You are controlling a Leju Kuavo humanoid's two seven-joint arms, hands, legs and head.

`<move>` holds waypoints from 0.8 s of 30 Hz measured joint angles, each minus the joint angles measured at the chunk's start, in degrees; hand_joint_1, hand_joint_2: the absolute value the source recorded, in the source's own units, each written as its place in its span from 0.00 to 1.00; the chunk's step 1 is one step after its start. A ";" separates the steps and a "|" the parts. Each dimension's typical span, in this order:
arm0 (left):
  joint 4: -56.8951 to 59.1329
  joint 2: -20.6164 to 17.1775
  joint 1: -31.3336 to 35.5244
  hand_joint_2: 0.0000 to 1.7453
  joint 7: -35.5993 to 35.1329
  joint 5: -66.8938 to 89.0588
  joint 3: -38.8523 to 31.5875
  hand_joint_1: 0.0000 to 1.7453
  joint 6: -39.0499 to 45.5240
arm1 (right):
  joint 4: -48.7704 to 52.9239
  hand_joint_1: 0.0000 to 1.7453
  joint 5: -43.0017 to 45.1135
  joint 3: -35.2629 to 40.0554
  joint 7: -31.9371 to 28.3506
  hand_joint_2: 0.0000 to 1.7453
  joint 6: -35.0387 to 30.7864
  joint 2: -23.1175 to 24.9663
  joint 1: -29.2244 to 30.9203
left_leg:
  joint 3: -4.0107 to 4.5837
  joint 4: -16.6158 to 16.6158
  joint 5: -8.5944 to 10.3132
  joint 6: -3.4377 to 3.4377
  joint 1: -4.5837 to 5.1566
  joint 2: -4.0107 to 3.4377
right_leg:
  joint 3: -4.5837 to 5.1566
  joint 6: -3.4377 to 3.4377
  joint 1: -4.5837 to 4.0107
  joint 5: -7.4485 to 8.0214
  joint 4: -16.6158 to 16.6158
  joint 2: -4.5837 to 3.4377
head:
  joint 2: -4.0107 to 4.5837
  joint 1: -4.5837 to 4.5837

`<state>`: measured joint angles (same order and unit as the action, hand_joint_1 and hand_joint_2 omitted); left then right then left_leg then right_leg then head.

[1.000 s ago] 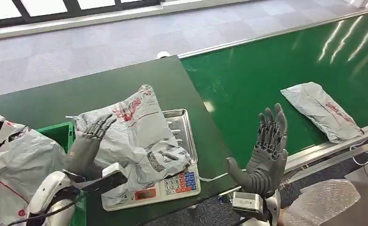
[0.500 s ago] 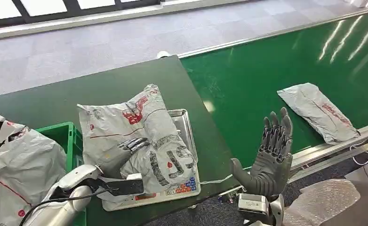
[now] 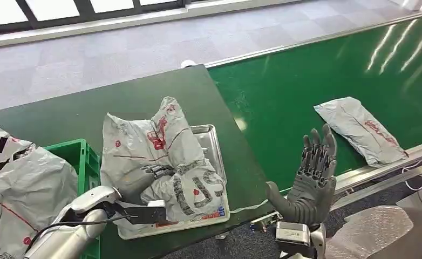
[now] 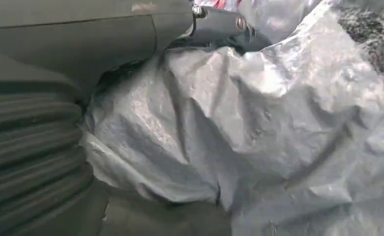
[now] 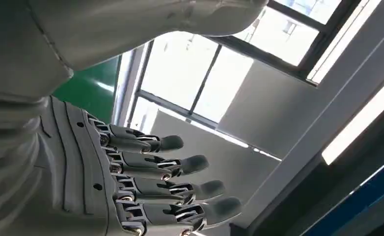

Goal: Moved the parcel from conveyor to table for the left to box.

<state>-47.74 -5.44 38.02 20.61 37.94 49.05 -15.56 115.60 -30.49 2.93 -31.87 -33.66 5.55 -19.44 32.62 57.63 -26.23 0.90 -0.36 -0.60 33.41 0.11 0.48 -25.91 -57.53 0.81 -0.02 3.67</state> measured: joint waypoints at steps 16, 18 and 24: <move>0.04 -0.26 0.98 1.00 -0.13 -0.02 1.03 1.00 0.68 | 0.00 0.00 0.04 -0.90 -0.15 1.00 0.07 0.00 -0.37 | 0.15 0.00 0.23 -0.04 0.02 -0.02 | 0.14 0.08 0.10 0.27 0.00 -0.03 | 0.00 0.00; 0.00 -0.31 0.98 1.00 -0.24 -0.55 1.14 1.00 1.18 | 0.00 0.00 0.04 -0.90 -0.15 1.00 0.18 0.02 -0.37 | 0.17 0.00 0.23 -0.04 0.02 -0.02 | 0.16 0.08 0.10 0.26 0.00 -0.03 | 0.00 0.00; -1.01 -1.18 0.97 1.00 -1.03 -1.92 1.33 1.00 1.33 | 0.00 0.00 0.94 -0.94 -0.35 1.00 0.96 0.07 -0.32 | 0.24 -0.01 0.23 -0.03 0.02 -0.03 | 0.23 0.05 0.09 0.29 0.00 -0.05 | 0.00 0.00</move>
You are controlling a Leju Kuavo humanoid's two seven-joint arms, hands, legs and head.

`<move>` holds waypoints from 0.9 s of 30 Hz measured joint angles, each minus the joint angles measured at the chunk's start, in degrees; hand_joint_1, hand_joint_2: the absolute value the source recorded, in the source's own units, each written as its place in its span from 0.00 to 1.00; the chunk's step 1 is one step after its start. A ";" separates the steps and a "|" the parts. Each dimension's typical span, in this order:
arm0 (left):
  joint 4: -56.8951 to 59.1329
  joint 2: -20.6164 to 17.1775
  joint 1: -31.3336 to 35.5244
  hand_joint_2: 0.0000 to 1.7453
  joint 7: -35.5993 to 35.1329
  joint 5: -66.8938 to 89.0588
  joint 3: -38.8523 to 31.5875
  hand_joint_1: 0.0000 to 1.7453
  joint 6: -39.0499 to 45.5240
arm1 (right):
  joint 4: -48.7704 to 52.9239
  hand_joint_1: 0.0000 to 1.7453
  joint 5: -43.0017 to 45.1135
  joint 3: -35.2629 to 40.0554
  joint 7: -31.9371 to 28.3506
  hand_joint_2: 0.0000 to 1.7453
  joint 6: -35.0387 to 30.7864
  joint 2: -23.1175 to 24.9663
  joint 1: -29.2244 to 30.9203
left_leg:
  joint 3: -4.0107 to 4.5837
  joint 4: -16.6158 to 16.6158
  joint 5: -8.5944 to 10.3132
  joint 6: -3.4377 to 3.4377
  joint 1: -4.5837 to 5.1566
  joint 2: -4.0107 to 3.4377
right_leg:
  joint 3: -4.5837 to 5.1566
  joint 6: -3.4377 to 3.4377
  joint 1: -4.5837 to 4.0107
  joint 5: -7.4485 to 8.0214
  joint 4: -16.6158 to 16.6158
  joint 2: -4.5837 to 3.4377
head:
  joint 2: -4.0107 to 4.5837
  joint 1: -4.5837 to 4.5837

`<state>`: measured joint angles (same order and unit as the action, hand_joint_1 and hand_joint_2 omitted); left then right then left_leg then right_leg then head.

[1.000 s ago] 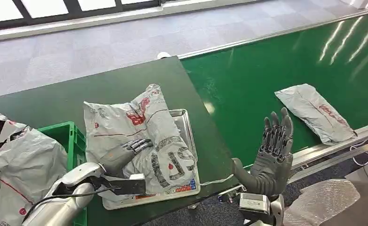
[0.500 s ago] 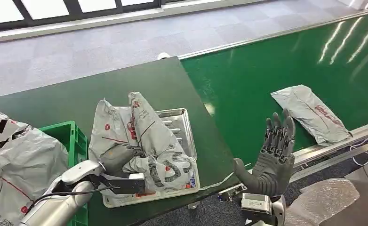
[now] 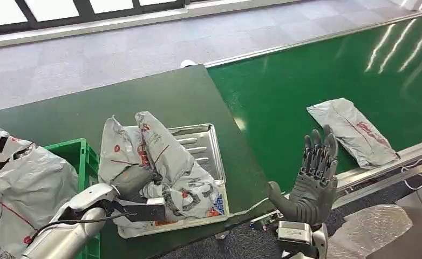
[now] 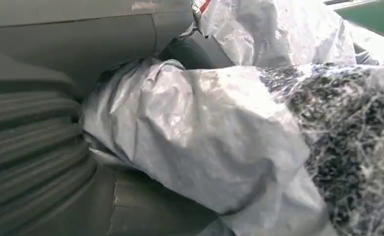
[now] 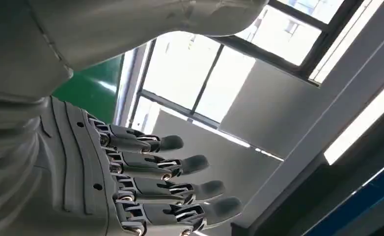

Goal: Moved the parcel from conveyor to table for the left to box.

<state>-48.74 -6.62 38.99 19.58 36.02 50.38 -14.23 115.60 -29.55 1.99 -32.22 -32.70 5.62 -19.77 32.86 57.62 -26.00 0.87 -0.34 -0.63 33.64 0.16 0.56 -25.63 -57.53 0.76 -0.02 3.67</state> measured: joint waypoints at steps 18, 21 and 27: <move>-3.50 -2.78 -0.65 1.00 -0.37 -2.23 0.33 1.00 0.00 | -0.33 0.00 -0.43 0.00 0.26 1.00 0.87 0.11 0.66 | 0.15 0.00 0.02 0.04 0.00 0.01 | 0.18 -0.02 -0.07 0.00 -0.01 0.00 | 0.00 0.00; -4.85 -3.15 -1.05 1.00 -0.90 -2.23 0.33 1.00 0.35 | -0.33 0.00 -0.43 0.00 0.53 1.00 0.79 0.11 0.63 | 0.18 0.00 0.03 0.04 0.00 0.01 | 0.21 -0.02 -0.07 0.01 -0.01 0.00 | 0.00 0.00; -9.38 -4.26 -2.06 1.00 -2.67 -0.83 -0.46 1.00 2.12 | -0.33 0.00 -1.18 0.00 1.01 1.00 0.83 0.57 0.35 | 0.23 0.00 0.02 0.05 0.00 0.01 | 0.26 -0.03 -0.07 0.00 -0.01 0.01 | 0.00 0.00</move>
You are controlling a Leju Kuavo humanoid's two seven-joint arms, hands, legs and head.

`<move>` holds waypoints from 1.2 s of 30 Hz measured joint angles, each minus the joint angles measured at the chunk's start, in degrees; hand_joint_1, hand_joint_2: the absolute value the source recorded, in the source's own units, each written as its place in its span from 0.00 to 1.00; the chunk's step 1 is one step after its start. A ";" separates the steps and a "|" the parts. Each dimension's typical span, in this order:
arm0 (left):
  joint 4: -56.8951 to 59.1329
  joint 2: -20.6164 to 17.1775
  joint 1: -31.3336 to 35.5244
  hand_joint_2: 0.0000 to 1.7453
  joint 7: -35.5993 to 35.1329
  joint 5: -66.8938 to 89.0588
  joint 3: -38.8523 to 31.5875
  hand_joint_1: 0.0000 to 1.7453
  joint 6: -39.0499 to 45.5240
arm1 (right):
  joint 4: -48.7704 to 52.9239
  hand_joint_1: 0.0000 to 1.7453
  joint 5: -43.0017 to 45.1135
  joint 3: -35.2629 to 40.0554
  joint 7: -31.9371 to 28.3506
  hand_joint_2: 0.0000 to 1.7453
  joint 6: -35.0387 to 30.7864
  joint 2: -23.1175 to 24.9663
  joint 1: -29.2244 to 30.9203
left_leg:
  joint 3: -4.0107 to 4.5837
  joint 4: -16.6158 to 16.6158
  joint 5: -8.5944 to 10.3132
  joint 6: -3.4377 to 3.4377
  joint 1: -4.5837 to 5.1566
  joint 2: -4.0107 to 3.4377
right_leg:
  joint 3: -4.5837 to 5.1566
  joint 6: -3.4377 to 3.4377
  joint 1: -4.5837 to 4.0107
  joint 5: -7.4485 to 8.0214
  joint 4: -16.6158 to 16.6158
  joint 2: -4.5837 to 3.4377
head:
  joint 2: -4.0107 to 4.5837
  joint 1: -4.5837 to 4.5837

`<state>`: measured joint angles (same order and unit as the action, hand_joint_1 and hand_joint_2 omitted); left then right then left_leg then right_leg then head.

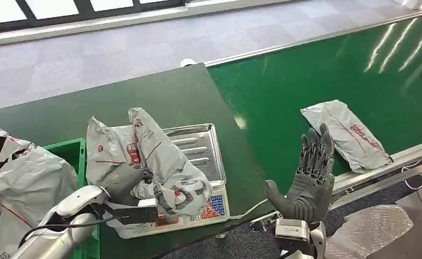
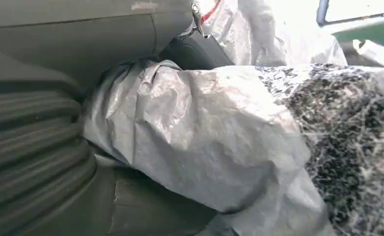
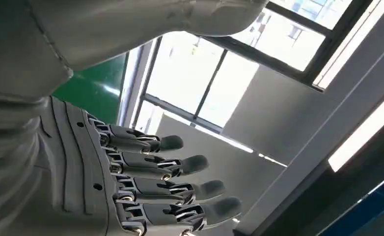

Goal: Moved the parcel from conveyor to table for the left to box.

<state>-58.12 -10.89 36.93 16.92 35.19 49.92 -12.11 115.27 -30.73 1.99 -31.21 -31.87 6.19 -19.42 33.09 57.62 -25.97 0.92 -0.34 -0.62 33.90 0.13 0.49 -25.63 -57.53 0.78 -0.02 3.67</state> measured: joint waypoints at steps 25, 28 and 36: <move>-20.98 -1.51 -5.38 1.00 -10.65 29.26 -11.91 1.00 21.95 | 3.06 0.00 -0.57 -2.05 -0.46 1.00 3.41 2.91 -2.34 | 0.23 0.00 -0.04 0.03 0.02 -0.01 | 0.28 0.00 0.00 -0.02 0.00 -0.02 | 0.00 0.00; -21.09 -1.27 -6.12 1.00 -14.07 38.53 -13.68 1.00 25.00 | 3.06 0.00 -0.48 -2.05 -0.44 1.00 2.95 2.93 -2.51 | 0.23 0.00 -0.04 0.03 0.01 -0.01 | 0.28 0.00 0.00 -0.02 0.00 -0.04 | 0.02 0.00; -15.22 -3.01 -6.82 1.00 -18.69 45.81 -23.53 1.00 28.96 | 2.97 0.00 0.24 -2.05 0.02 1.00 0.76 2.56 -2.64 | 0.23 -0.01 -0.03 0.06 -0.01 -0.09 | 0.29 -0.04 -0.03 -0.03 -0.02 -0.08 | 0.00 0.00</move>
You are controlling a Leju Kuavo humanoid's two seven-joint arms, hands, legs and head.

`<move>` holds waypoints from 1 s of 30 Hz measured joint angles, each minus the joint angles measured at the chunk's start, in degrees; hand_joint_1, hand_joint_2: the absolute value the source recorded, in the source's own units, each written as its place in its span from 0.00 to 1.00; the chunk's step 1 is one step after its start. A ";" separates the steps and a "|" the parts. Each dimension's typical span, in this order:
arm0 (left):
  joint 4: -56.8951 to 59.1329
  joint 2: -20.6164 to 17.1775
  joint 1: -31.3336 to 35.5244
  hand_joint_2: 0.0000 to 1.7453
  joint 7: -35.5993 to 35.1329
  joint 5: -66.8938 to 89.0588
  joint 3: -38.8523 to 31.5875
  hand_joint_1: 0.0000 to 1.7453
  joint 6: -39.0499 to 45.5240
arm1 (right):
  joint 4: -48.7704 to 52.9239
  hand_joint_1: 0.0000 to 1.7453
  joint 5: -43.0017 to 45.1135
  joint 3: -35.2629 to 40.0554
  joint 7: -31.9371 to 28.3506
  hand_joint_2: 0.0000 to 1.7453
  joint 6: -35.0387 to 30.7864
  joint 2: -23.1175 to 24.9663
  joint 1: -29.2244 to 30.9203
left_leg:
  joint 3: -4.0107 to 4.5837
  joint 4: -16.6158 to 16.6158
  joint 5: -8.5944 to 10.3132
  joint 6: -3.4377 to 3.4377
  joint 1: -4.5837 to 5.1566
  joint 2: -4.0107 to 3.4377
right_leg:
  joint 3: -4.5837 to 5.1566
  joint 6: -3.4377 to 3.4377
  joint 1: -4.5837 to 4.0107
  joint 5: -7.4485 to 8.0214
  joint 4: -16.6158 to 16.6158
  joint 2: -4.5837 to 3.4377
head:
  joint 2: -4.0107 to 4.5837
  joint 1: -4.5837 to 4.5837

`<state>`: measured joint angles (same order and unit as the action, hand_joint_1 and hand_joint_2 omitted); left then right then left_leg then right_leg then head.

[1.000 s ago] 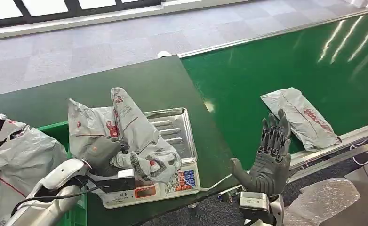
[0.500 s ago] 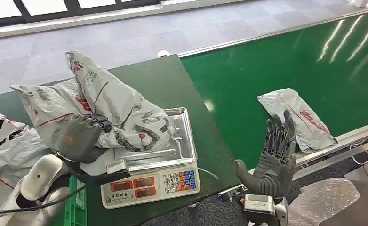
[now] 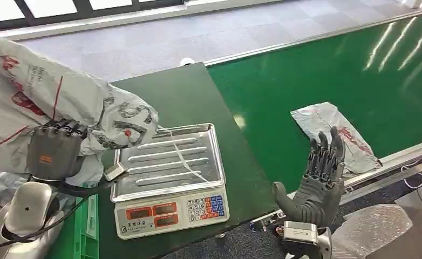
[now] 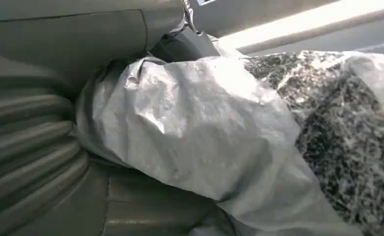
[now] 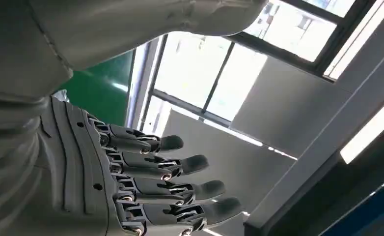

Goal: Moved the parcel from conveyor to table for the left to box.

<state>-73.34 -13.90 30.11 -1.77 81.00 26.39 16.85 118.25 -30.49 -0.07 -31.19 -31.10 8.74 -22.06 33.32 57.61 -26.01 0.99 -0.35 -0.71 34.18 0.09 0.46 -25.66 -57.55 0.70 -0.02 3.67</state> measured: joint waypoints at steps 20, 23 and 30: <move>5.34 -2.74 -9.16 1.00 1.46 0.35 -21.22 1.00 0.22 | -0.04 0.00 -1.64 0.00 1.33 1.00 -0.68 -0.44 0.00 | 0.12 -0.01 -0.07 0.11 -0.02 -0.01 | 0.15 -0.07 -0.01 -0.06 0.00 -0.09 | 0.00 0.00; 4.14 -2.82 -11.11 1.00 2.30 -0.94 -22.53 1.00 -0.89 | -0.04 0.00 -1.95 0.00 1.16 1.00 0.02 -0.46 0.00 | 0.11 -0.01 -0.07 0.12 -0.03 -0.02 | 0.17 -0.07 -0.02 -0.07 0.00 -0.11 | 0.00 0.00; 1.67 -3.00 -14.01 1.00 3.80 -3.84 -23.92 1.00 -2.51 | -0.13 0.00 -1.99 0.00 1.07 1.00 0.72 -0.44 0.03 | 0.11 -0.01 -0.07 0.12 -0.03 -0.03 | 0.16 -0.07 -0.03 -0.07 0.00 -0.10 | 0.00 0.00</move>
<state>-71.67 -16.90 16.10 2.03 77.16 2.47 14.34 118.11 -32.48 -0.07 -30.12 -30.38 8.31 -22.03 33.43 57.60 -26.08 1.10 -0.38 -0.74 34.34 0.02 0.43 -25.73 -57.56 0.60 -0.02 3.67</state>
